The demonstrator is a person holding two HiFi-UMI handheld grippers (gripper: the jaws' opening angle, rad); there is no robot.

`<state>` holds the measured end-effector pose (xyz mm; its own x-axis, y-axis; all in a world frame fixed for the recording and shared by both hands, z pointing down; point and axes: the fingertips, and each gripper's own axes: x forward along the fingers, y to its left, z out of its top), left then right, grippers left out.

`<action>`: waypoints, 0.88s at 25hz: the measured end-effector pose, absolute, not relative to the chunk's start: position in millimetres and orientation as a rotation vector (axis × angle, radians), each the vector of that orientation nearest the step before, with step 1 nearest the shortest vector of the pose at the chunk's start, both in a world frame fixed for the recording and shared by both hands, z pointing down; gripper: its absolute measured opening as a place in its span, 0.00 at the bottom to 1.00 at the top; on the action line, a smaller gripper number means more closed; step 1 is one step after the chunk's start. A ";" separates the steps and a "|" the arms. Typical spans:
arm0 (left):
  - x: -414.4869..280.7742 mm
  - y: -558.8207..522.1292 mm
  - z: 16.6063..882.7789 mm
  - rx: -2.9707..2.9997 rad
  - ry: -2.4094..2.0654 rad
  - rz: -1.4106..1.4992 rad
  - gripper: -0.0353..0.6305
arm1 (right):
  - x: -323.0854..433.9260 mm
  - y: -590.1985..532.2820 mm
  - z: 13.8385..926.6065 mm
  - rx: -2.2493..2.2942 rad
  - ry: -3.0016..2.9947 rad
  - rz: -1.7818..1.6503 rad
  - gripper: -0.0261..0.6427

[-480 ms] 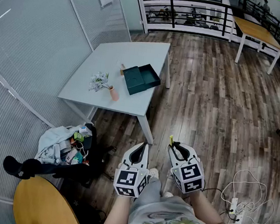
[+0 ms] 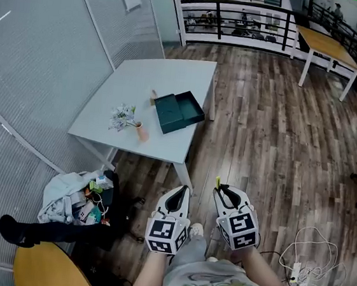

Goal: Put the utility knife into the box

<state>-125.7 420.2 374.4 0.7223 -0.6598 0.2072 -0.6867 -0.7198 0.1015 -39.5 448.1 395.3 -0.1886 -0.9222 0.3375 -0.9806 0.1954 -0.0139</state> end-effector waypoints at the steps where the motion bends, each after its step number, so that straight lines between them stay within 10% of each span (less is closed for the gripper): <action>1: -123.3 409.2 376.2 2.750 -1.079 0.235 0.05 | -37.3 437.5 396.5 1.813 -2.215 0.336 0.14; 22: -95.2 162.8 390.2 2.768 -0.982 0.206 0.05 | -5.6 198.9 410.3 1.858 -2.128 0.317 0.14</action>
<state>-95.2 162.8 390.2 0.7700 -0.6072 0.1959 -0.6348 -0.7602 0.1385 -5.6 198.9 410.3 -0.1201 -0.9242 0.3627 -0.9897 0.1400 0.0291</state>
